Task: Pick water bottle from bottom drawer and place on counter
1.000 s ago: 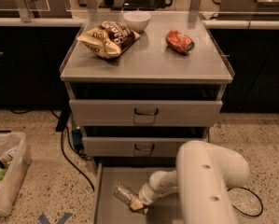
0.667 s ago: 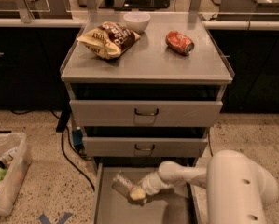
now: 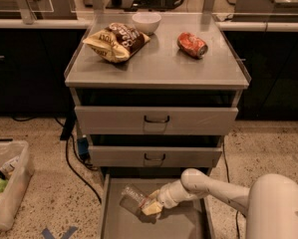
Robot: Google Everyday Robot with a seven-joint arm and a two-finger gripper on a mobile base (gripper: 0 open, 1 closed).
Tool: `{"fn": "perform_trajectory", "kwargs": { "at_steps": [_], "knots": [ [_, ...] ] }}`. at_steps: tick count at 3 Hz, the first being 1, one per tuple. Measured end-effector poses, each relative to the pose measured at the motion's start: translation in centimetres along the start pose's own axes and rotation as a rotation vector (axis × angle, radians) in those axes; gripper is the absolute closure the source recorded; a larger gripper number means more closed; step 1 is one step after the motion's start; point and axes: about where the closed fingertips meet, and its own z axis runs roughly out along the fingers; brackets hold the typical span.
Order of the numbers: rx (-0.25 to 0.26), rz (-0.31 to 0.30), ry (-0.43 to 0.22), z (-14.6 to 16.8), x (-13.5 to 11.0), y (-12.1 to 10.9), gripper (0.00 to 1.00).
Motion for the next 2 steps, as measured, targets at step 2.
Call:
{"fn": "perform_trajectory", "kwargs": {
  "at_steps": [2],
  "knots": [
    [-0.027, 0.007, -0.015, -2.1, -2.0, 2.0, 1.0]
  ]
}}
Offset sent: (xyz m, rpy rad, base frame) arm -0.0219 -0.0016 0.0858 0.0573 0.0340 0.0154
